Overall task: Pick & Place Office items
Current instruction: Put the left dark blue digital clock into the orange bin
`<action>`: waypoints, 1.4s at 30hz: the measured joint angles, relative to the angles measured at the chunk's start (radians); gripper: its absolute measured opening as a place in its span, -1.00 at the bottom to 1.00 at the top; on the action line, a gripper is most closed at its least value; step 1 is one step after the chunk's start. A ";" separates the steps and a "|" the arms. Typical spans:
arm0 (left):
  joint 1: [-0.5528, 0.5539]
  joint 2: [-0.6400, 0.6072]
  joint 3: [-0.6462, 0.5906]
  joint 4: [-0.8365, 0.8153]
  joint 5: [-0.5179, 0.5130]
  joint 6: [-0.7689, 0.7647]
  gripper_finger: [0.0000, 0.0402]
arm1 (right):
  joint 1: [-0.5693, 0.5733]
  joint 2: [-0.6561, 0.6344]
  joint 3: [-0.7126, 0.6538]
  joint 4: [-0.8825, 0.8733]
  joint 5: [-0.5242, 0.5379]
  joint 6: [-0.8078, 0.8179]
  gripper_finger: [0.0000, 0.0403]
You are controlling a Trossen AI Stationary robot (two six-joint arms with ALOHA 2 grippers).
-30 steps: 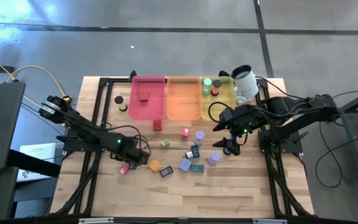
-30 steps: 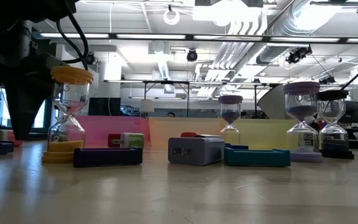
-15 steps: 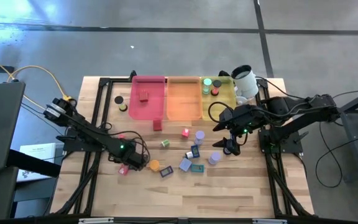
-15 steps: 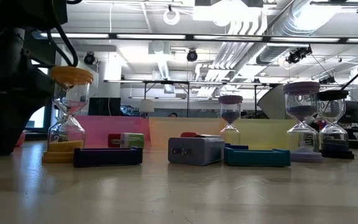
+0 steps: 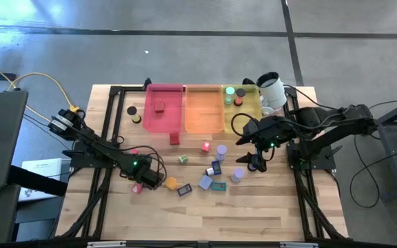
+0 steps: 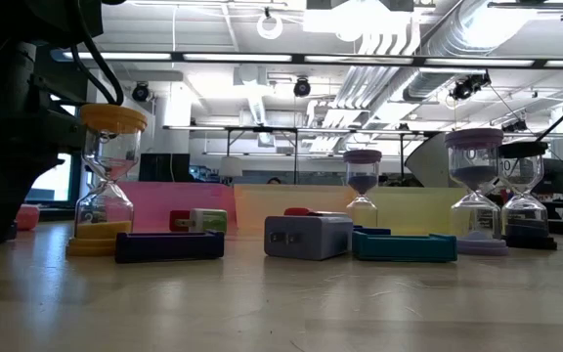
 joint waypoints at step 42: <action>0.680 -0.376 0.420 -0.116 0.034 0.953 -0.31 | 0.000 0.000 0.000 -0.019 0.000 -0.051 0.59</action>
